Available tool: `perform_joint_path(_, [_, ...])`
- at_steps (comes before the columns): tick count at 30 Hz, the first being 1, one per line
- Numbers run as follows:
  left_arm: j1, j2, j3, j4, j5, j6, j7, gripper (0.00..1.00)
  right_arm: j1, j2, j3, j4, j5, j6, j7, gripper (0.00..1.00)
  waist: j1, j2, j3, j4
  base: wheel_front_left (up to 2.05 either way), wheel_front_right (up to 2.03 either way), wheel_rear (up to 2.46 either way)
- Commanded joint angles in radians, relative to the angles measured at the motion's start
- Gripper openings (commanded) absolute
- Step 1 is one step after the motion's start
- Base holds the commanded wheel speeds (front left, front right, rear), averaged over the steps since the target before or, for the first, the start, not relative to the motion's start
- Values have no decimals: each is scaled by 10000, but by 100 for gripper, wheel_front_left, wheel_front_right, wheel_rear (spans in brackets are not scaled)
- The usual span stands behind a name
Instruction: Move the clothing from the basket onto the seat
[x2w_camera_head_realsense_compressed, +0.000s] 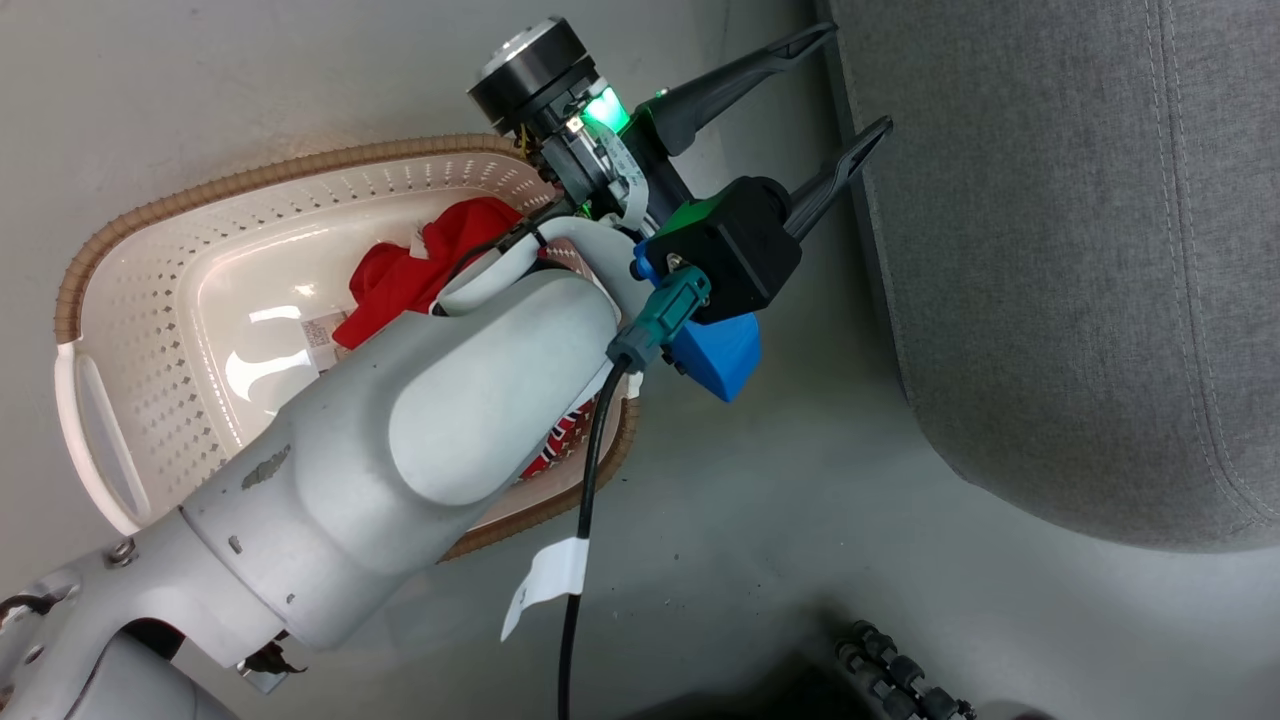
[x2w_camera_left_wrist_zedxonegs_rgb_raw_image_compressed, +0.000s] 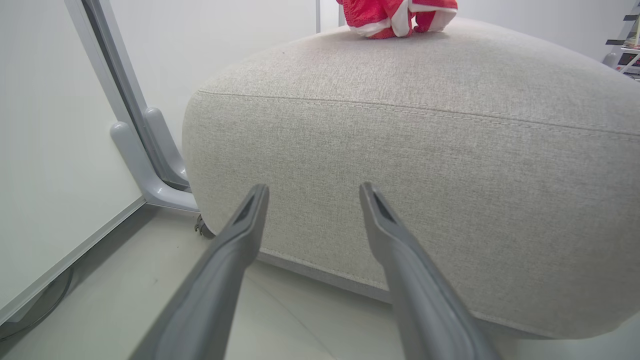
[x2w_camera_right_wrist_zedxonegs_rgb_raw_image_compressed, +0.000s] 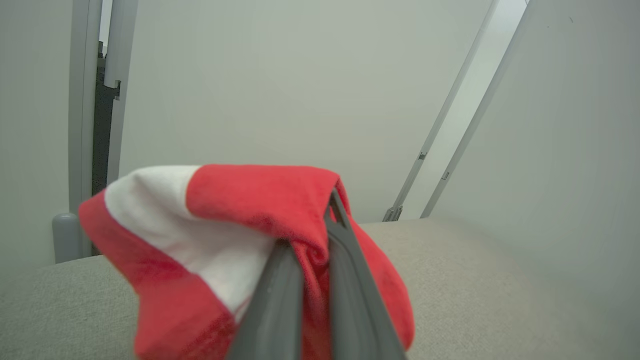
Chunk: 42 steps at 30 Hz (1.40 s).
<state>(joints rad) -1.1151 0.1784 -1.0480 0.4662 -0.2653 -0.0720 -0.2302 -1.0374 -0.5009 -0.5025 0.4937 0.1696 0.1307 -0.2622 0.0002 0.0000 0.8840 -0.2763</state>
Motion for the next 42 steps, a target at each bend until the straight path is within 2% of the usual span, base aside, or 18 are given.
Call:
perform_joint_path(1, [-215, 17, -17, -63, 10, 17, 11, 100, 211, 125, -84, 145, -54, 1, -43, 0, -2, 0, 3, 1, 0, 0, 0])
perform_joint_path(10, [-200, 58, -81, -148, -85, 109, 47, 100, 1098, 1014, -312, 1722, -147, 1, -40, 0, -2, 0, -27, 3, 0, 0, 0])
perform_joint_path(15, [-129, 115, -113, -149, -157, 138, 17, 100, 1208, 1139, -168, 2362, -18, 1, -42, 0, -2, 0, -129, 28, 0, 0, 0])
perform_joint_path(16, [-120, 122, -101, -145, -155, 166, 1, 100, 1229, 1168, -151, 2377, -18, 1, -42, 29, -2, 0, -174, 34, 0, 0, 0])
perform_joint_path(17, [-100, 116, -86, -147, -163, 183, -26, 100, 1329, 1206, -108, 2348, 2, 1, -40, 49, -2, 0, -233, 41, 0, 0, 0])
perform_joint_path(18, [-65, 97, -83, -138, -187, 196, -41, 100, 1450, 1245, -95, 2252, 36, 1, -40, 100, -2, 0, -310, 47, 0, 0, 0])
perform_joint_path(30, [753, -275, 374, -2, -610, 458, -355, 100, 3788, 1411, 856, 467, 228, 1, -42, 100, -2, 0, -2262, 441, 0, 0, 0])
perform_joint_path(42, [3029, 67, 3012, -1426, -592, 1055, -361, 100, 5286, 1964, 3138, -1874, 187, 0, -42, 100, -2, 0, -4400, 1488, 0, 0, 0])
